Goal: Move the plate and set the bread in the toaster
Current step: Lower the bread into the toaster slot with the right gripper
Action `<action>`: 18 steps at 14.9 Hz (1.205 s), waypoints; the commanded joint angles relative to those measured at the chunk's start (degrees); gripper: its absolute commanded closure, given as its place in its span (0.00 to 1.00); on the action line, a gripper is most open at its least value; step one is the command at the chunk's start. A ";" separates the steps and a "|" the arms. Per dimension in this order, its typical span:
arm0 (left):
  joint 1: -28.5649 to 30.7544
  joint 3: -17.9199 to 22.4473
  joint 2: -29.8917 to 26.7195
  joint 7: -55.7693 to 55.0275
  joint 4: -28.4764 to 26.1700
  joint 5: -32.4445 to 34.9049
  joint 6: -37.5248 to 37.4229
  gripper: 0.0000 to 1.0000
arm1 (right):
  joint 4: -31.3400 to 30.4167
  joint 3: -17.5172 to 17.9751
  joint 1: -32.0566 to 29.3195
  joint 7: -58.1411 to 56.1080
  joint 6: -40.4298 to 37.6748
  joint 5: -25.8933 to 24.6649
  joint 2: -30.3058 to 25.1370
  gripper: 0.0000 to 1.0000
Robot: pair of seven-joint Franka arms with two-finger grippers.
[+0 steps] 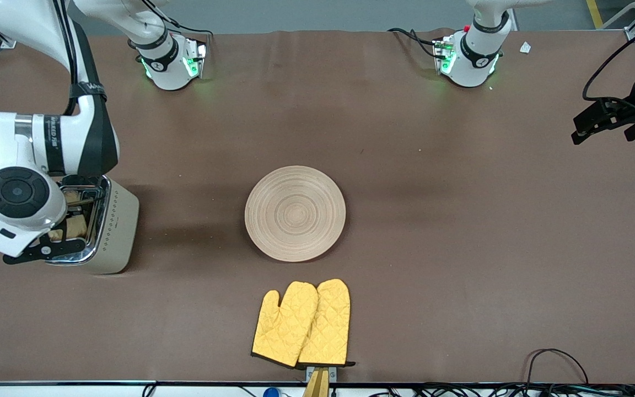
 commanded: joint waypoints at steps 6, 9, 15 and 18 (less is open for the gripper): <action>0.13 -0.26 -0.51 0.40 0.00 -0.74 -1.07 0.00 | -0.47 0.44 -1.11 5.28 1.85 -0.57 2.94 1.00; 0.13 -0.35 -0.42 0.40 0.09 -0.74 -0.99 0.00 | -0.47 0.44 -1.63 5.28 1.85 2.40 3.83 1.00; 0.21 -0.35 -0.25 0.66 0.00 -0.83 -0.90 0.00 | -0.12 0.36 -4.36 4.75 0.80 11.20 4.71 0.49; 0.13 -0.35 -0.25 0.66 0.00 -0.83 -0.90 0.00 | 2.51 0.18 -4.27 4.49 -4.19 11.20 4.10 0.00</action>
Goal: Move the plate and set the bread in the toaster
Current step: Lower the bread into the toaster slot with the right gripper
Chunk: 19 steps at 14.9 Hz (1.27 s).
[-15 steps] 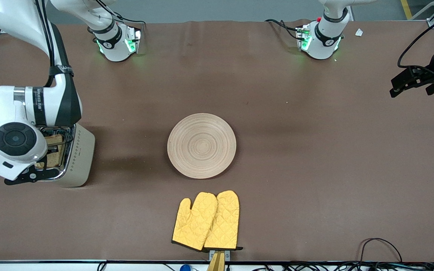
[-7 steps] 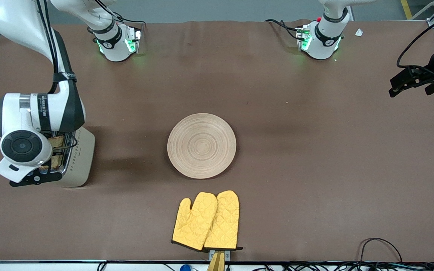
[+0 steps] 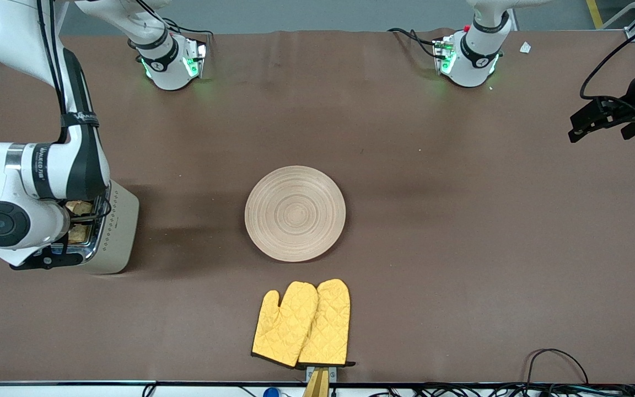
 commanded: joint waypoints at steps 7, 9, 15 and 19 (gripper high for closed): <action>0.26 -0.12 -0.28 0.74 0.07 -0.76 -0.58 0.00 | 13.15 0.93 0.27 0.16 -10.91 2.70 -2.13 0.00; 0.26 -0.12 -0.36 0.74 0.07 -0.76 -0.58 0.00 | 13.07 0.66 -0.16 0.07 -10.39 9.44 -5.65 0.00; 0.26 0.06 -0.36 0.74 0.07 -0.76 -0.58 0.00 | 8.25 0.31 -4.11 0.95 -3.98 24.32 -8.82 0.00; 0.35 0.06 -0.36 0.74 0.16 -0.76 -0.58 0.00 | 7.53 0.31 -4.30 0.95 -6.34 24.16 -14.26 0.00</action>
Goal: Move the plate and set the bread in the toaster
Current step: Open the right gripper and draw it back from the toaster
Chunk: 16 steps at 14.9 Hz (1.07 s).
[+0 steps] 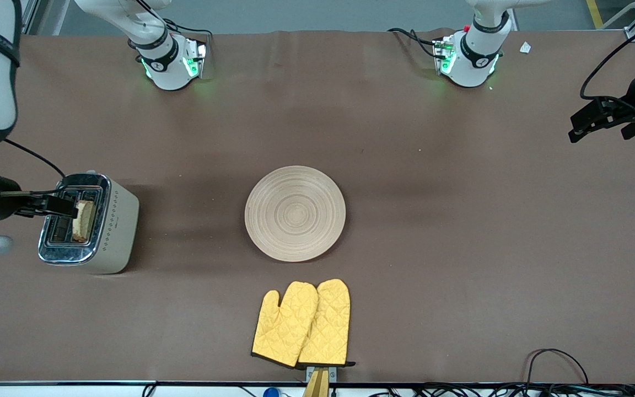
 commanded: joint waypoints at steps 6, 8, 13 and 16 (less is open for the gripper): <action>0.30 0.30 -0.37 0.91 1.25 -0.58 -0.67 0.00 | -9.95 0.47 -0.15 -0.25 -2.63 -1.62 -18.11 0.00; 0.30 0.30 -0.28 0.91 1.33 -0.49 -0.67 0.00 | -10.40 0.55 -0.59 -0.52 -5.61 -3.99 -21.29 0.00; 0.30 0.30 -0.28 1.00 1.33 -0.58 -0.67 0.00 | -18.73 1.17 0.02 -0.16 -2.39 -7.87 -26.91 0.00; 0.30 0.21 -0.28 1.43 1.33 -0.58 -0.75 0.00 | -19.19 2.31 0.20 -0.08 -1.94 -10.50 -27.10 0.00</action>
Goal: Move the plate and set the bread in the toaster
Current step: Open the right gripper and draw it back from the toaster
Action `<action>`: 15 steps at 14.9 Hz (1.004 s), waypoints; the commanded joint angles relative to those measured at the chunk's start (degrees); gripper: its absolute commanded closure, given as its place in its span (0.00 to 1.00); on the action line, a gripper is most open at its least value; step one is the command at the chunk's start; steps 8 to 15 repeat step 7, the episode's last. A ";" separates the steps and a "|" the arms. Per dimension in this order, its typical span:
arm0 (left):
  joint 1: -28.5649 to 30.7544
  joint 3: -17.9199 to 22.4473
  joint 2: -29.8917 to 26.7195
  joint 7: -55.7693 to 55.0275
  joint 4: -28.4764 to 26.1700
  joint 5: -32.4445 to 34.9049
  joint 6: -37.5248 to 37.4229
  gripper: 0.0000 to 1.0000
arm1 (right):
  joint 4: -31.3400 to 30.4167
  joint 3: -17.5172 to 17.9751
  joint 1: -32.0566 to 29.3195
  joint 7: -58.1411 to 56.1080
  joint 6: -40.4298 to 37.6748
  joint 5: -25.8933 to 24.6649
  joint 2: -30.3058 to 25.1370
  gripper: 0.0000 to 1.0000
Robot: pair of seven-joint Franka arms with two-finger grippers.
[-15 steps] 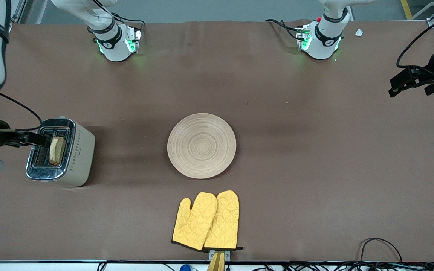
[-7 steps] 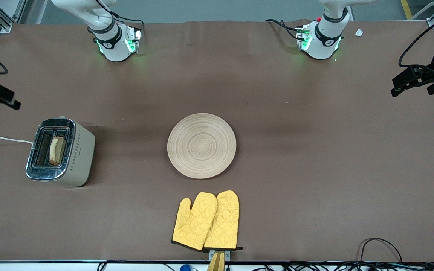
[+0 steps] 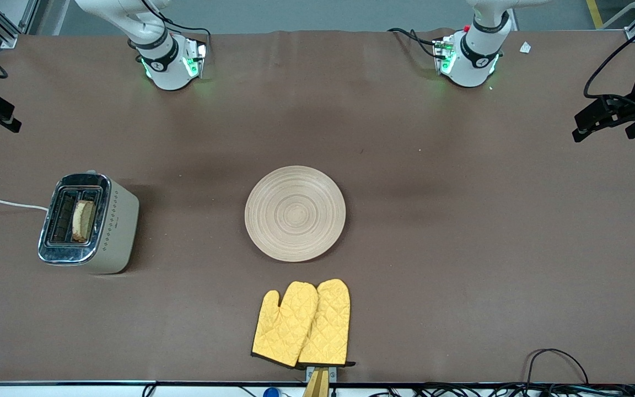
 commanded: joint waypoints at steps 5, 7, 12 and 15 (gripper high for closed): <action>-0.17 -0.45 -0.28 3.45 0.68 0.30 -1.55 0.00 | -2.81 0.88 -0.07 0.05 0.64 -1.84 -2.27 0.00; -0.34 -0.54 -0.36 3.45 0.68 0.30 -1.64 0.00 | -2.81 0.88 -0.07 0.14 0.73 -1.84 -2.18 0.00; -0.34 -0.54 -0.36 3.45 0.68 0.30 -1.64 0.00 | -2.81 0.88 -0.07 0.14 0.73 -1.84 -2.18 0.00; -0.34 -0.54 -0.36 3.45 0.68 0.30 -1.64 0.00 | -2.81 0.88 -0.07 0.14 0.73 -1.84 -2.18 0.00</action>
